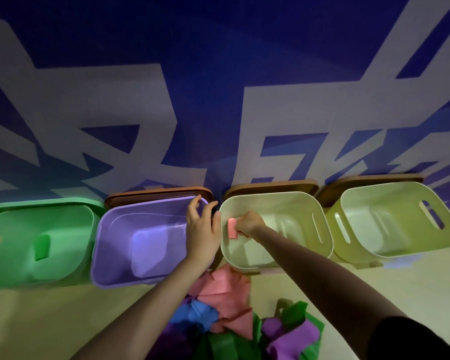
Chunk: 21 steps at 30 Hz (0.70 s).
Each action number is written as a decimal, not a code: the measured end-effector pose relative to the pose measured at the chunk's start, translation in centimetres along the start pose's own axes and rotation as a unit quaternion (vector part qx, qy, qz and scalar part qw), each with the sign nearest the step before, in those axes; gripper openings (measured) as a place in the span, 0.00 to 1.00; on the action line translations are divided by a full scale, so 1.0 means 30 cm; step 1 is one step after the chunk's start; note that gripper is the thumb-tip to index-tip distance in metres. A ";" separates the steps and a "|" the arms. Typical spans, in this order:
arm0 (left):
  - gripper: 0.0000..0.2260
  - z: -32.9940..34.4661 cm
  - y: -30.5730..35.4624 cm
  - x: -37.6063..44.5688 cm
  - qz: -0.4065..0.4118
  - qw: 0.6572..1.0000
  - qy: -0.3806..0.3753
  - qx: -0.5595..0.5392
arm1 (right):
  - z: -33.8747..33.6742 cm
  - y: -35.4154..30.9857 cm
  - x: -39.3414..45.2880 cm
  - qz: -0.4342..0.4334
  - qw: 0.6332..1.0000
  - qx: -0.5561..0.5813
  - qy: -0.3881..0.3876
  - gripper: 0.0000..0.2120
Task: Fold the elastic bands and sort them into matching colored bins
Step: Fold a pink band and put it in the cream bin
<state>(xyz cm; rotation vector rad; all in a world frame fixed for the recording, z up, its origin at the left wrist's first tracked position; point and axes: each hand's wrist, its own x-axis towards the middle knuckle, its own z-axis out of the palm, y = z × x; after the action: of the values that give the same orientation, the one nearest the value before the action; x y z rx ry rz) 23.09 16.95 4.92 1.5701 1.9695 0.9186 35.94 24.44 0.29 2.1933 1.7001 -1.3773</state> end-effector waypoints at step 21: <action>0.04 0.003 -0.011 0.006 0.002 0.999 0.006 -0.044 | -0.001 0.036 -0.029 -0.071 0.993 -0.086 0.035 0.12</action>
<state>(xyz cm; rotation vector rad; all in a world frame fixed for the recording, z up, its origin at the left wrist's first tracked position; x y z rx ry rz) 22.89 17.10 4.62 1.5232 1.9083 1.0043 36.80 23.37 0.37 2.0876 1.9529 -1.1431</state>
